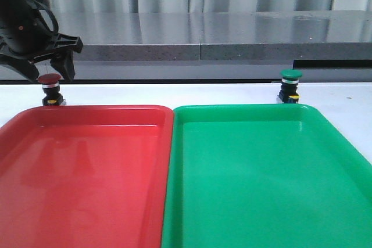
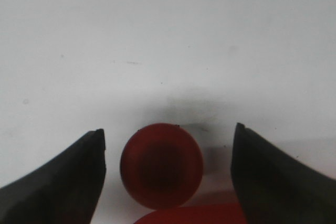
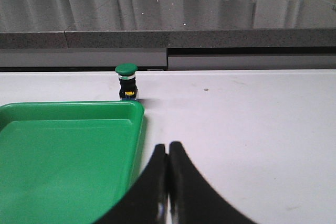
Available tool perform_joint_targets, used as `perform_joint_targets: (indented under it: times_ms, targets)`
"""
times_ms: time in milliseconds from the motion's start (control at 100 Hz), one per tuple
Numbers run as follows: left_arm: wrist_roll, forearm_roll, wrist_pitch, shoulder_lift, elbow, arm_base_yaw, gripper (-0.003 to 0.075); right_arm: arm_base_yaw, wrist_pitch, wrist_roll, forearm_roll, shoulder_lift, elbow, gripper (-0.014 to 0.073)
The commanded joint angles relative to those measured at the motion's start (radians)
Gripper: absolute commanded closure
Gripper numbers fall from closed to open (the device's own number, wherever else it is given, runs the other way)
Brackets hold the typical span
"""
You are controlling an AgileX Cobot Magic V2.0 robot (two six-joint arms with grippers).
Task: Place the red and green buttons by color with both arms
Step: 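Lift the red button with the left gripper and carry it over the red tray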
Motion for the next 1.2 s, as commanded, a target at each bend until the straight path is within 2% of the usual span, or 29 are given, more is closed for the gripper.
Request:
perform_joint_targets:
  times_ms: [0, 240, 360, 600, 940, 1189]
  targets:
    - [-0.007, -0.001, -0.031, -0.057, -0.032, 0.002, 0.0324, -0.007, -0.081, -0.012, -0.001, -0.019, -0.017, 0.0654]
    - [-0.007, -0.001, -0.031, -0.057, -0.032, 0.002, 0.0482, -0.007, -0.081, -0.012, -0.001, -0.019, -0.017, 0.0654]
    - [-0.007, -0.001, -0.031, -0.057, -0.032, 0.002, 0.0530, -0.007, -0.081, -0.012, -0.001, -0.019, -0.017, 0.0654]
    - [-0.007, -0.001, -0.004, -0.079, -0.068, 0.002, 0.0533, -0.007, -0.081, -0.012, -0.001, -0.019, -0.017, 0.0654]
    - [-0.007, -0.094, 0.070, -0.238, -0.082, -0.002, 0.0533, -0.007, -0.081, -0.012, -0.001, -0.019, -0.017, 0.0654]
    - [-0.007, -0.117, 0.040, -0.350, 0.063, -0.059, 0.0533, -0.007, -0.081, -0.012, -0.001, -0.019, -0.017, 0.0654]
